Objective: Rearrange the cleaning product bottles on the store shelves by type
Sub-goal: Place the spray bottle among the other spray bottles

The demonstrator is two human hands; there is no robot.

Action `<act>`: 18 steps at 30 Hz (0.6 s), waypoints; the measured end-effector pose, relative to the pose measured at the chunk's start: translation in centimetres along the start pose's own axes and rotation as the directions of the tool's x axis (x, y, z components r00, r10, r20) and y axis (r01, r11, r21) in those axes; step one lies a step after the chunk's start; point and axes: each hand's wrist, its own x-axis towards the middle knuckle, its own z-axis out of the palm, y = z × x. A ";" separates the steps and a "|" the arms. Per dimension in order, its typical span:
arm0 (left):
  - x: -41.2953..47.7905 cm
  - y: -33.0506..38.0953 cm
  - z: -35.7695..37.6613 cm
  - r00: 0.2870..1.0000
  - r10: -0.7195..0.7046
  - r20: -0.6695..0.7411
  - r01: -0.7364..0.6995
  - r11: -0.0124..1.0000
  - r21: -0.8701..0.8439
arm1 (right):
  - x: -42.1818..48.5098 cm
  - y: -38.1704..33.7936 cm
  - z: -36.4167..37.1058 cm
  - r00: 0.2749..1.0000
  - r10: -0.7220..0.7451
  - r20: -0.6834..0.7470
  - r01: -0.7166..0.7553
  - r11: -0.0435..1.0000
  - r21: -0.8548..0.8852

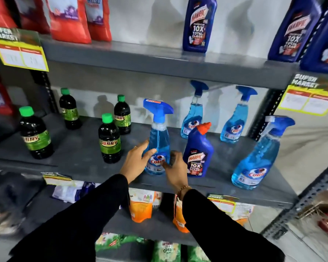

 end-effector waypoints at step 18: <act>-0.6 3.7 6.8 0.908 0.384 -0.167 -0.396 0.917 -0.044 | 0.5 5.4 -5.0 0.882 -0.051 -0.469 0.015 0.997 -0.080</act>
